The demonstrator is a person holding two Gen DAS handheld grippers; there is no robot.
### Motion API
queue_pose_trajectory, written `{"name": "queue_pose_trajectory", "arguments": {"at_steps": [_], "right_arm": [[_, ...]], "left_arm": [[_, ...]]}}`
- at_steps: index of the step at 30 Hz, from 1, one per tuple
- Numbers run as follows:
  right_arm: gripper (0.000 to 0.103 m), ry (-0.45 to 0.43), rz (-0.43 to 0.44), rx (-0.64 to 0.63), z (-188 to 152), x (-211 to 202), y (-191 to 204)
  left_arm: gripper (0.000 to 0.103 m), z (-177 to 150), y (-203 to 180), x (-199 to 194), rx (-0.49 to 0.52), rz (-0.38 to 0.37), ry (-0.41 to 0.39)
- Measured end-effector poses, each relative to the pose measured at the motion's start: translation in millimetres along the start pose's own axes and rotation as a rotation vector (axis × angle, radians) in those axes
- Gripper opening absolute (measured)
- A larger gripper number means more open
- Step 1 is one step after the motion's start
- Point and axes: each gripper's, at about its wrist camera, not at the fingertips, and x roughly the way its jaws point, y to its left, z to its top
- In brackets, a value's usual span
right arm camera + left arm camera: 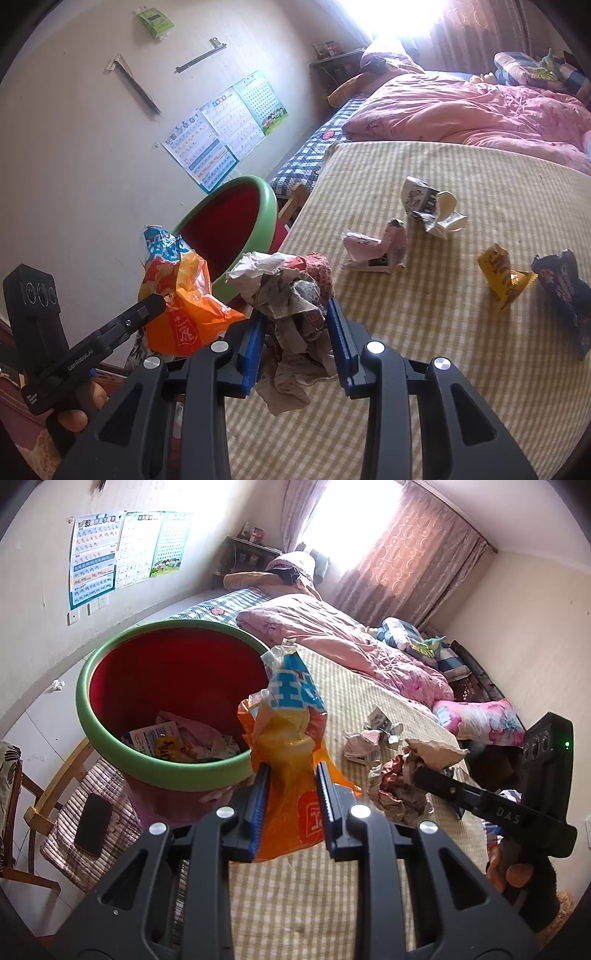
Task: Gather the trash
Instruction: 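Carry the chip bag and crumpled paper over the red bucket with both tools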
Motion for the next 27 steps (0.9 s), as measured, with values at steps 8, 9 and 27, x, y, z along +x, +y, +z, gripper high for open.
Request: {"name": "queue_pose_trajectory", "arguments": {"at_steps": [8,9,27], "right_arm": [[0.033,-0.006,0.001,-0.004,5.8,7.6,10.7],[0.033,-0.006,0.001,-0.005,6.7,9.2,12.3],[0.033,-0.030,0.012,-0.023,22.9,28.9,43.4]], "left_arm": [[0.025,13.4,17.7,-3.6,-0.006,0.003,-0.017],[0.025,14.6,19.6,-4.0,-0.007,0.002,-0.019],[0.025,37.6,55.7,-7.0,-0.018,0.020,-0.053]]}}
